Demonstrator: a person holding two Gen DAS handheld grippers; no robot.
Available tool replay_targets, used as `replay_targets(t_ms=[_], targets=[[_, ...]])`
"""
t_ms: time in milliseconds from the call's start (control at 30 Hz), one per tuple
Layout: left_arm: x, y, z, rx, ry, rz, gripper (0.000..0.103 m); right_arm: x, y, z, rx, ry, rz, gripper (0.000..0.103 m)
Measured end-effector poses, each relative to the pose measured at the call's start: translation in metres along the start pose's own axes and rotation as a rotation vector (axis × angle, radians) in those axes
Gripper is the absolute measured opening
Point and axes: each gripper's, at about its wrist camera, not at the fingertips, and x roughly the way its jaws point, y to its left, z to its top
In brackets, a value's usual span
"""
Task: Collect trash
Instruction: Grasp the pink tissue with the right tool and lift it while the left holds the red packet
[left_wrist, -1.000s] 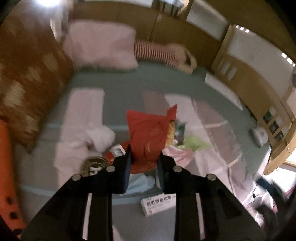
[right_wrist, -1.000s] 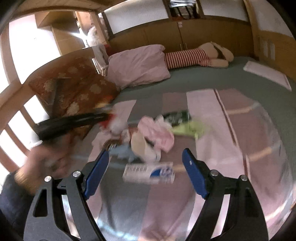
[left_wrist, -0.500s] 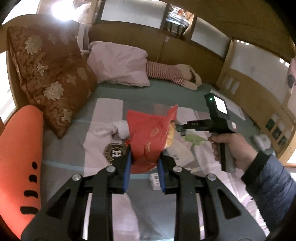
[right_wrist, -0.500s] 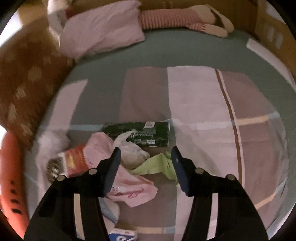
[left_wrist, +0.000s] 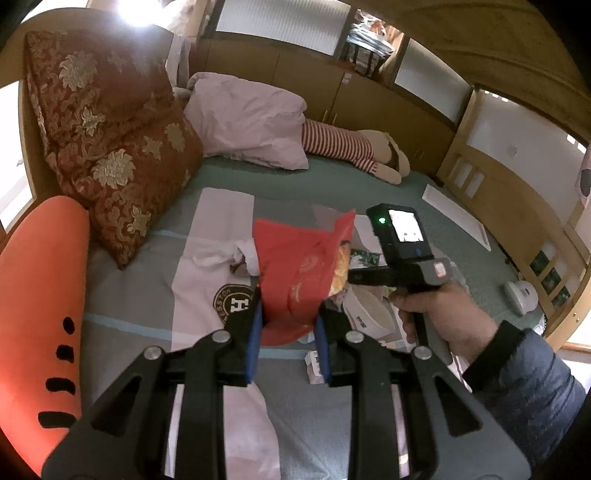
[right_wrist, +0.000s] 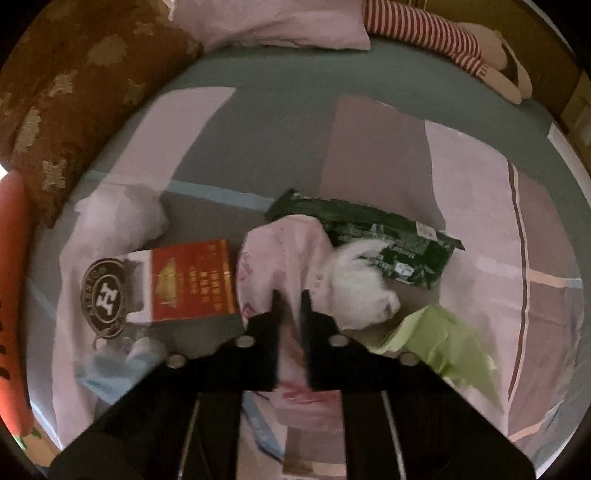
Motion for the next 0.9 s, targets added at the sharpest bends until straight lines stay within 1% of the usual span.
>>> replay_targets(t_ms=[33,133,200,233,300,400,467,533,633,667,767,900], targets=[[0.0,0.001,0.0,-0.003,0.001,-0.002,0.026,-0.012,-0.003,-0.003,0.021,-0.03,0.012,0.004],[-0.001,0.0,0.002,-0.004,0.0,-0.014,0.026,-0.068,-0.019,-0.02,0.1,-0.153,0.107,0.004],[-0.002,0.0,0.001,-0.003,-0.005,-0.017,0.026,-0.114,-0.032,-0.041,0.148,-0.25,0.16,0.004],[-0.003,-0.001,0.001,-0.001,-0.005,-0.019,0.026,-0.141,-0.041,-0.057,0.181,-0.307,0.196,0.004],[-0.003,-0.002,0.0,0.001,-0.002,-0.028,0.026,-0.172,-0.046,-0.081,0.205,-0.37,0.209,0.004],[-0.002,-0.009,-0.004,0.004,0.014,-0.05,0.026,-0.208,-0.037,-0.126,0.21,-0.433,0.209,0.004],[-0.002,-0.015,-0.008,0.016,0.03,-0.057,0.026,-0.219,-0.03,-0.156,0.225,-0.449,0.223,0.004],[-0.002,-0.023,-0.014,0.038,0.039,-0.053,0.026,-0.219,-0.021,-0.183,0.232,-0.444,0.223,0.004],[-0.002,-0.034,-0.024,0.063,0.053,-0.041,0.026,-0.215,-0.008,-0.204,0.2,-0.433,0.158,0.004],[-0.002,-0.039,-0.028,0.078,0.059,-0.032,0.026,-0.214,-0.002,-0.207,0.181,-0.429,0.139,0.004],[-0.003,-0.051,-0.04,0.123,0.077,-0.019,0.026,-0.208,0.007,-0.208,0.142,-0.418,0.13,0.004],[-0.002,-0.06,-0.053,0.162,0.093,-0.008,0.026,-0.206,0.007,-0.207,0.139,-0.418,0.142,0.004]])
